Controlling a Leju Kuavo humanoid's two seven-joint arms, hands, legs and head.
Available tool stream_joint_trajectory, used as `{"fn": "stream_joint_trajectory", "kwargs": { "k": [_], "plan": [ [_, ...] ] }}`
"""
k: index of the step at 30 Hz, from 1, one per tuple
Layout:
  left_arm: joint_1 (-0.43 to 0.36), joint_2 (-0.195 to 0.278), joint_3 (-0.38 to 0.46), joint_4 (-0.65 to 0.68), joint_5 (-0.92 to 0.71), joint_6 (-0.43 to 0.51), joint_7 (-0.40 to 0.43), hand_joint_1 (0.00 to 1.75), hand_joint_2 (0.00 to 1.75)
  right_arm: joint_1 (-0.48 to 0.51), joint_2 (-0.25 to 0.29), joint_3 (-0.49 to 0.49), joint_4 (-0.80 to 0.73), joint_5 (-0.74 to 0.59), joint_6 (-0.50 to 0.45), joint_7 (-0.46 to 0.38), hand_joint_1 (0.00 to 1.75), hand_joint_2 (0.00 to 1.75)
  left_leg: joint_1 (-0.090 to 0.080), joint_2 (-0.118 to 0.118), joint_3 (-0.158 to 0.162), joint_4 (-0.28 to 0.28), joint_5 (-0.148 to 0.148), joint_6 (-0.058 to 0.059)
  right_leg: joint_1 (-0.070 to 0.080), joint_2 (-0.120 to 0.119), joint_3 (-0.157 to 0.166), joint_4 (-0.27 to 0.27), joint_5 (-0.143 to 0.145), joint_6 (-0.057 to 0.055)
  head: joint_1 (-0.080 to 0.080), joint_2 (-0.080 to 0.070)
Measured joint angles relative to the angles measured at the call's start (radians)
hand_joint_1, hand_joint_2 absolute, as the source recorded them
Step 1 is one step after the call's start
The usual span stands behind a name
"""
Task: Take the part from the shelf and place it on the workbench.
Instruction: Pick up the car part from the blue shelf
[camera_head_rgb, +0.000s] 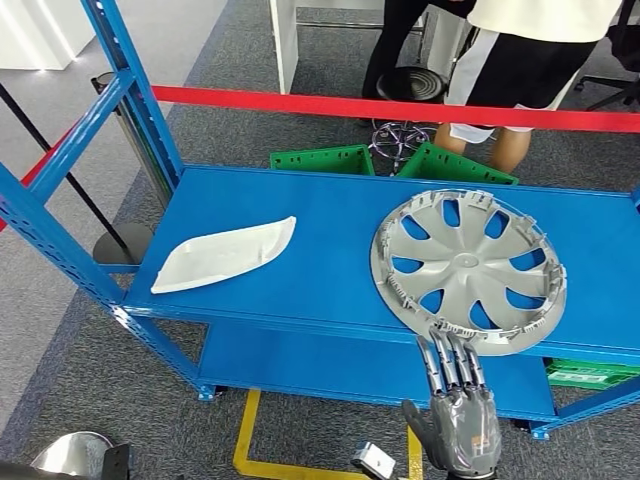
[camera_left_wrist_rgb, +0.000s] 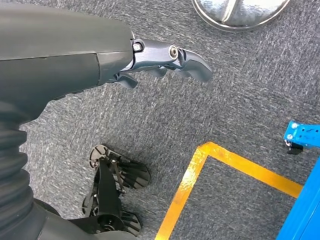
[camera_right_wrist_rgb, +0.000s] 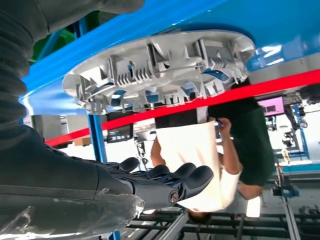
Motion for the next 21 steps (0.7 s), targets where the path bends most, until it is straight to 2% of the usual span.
{"fn": "stream_joint_trajectory", "kwargs": {
  "k": [5, 21],
  "plan": [
    [0.0, 0.0, 0.002, 0.001, -0.023, -0.008, 0.001, 0.0, 1.75, -0.016, 0.0, 0.016, 0.016, -0.011, 0.012, 0.008, 0.0, 1.75, 0.0, 0.0, 0.0, 0.0, 0.0, 0.0, 0.0, 0.0, 0.0, 0.0, 0.0, 0.0, 0.0, 0.0],
    [-0.003, 0.0, 0.002, 0.001, -0.063, -0.022, 0.003, 0.0, 1.75, -0.142, 0.038, 0.007, 0.266, -0.126, 0.045, -0.105, 0.0, 1.75, 0.0, 0.0, 0.001, 0.0, 0.001, 0.0, 0.0, 0.0, 0.0, 0.0, 0.001, 0.0, 0.0, 0.0]
  ]
}}
